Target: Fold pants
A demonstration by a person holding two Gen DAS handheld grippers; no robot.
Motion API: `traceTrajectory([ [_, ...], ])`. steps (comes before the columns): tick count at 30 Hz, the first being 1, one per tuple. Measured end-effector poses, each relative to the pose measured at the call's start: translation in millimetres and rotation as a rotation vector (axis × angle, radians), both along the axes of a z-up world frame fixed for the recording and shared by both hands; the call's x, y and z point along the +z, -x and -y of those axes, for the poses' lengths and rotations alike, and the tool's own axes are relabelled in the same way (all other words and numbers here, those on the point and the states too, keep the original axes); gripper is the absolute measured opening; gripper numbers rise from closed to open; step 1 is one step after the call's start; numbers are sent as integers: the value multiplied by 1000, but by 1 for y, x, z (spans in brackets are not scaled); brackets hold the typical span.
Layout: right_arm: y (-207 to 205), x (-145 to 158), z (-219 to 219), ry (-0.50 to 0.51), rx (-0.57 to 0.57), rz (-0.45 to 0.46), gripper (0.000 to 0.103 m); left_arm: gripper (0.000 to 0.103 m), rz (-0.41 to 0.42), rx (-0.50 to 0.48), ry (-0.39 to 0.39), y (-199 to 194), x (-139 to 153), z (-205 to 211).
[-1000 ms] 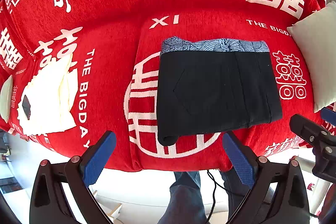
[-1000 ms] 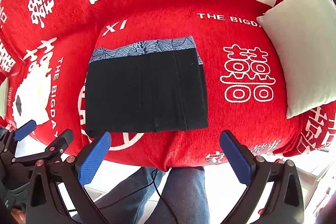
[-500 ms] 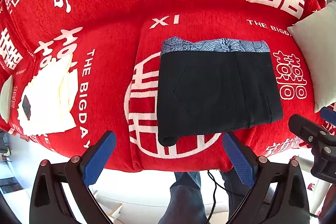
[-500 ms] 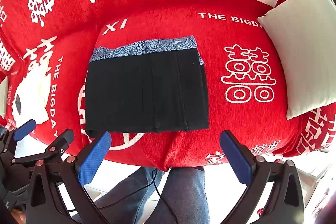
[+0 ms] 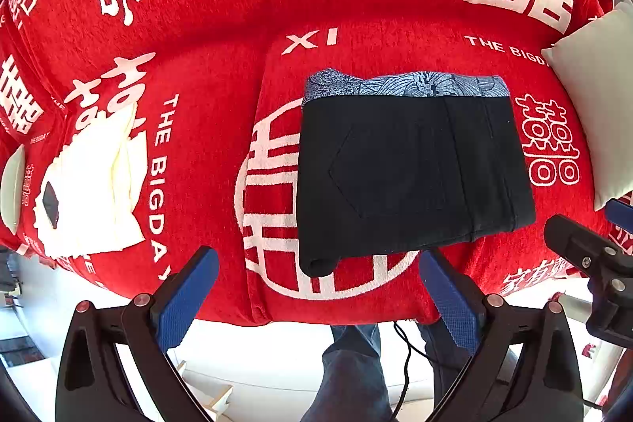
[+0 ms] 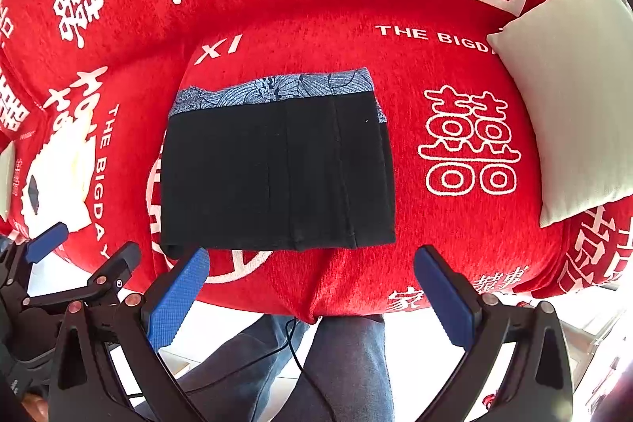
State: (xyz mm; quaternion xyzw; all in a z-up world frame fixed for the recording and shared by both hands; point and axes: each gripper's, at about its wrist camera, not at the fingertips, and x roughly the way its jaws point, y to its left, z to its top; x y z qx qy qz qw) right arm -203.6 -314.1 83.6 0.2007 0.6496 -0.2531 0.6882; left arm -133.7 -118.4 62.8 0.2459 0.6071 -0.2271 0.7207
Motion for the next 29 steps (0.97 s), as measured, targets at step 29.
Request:
traceTrajectory([
  [29,-2,-4,-1,0,9,-13,103,101,3,28,50,-5,1,0],
])
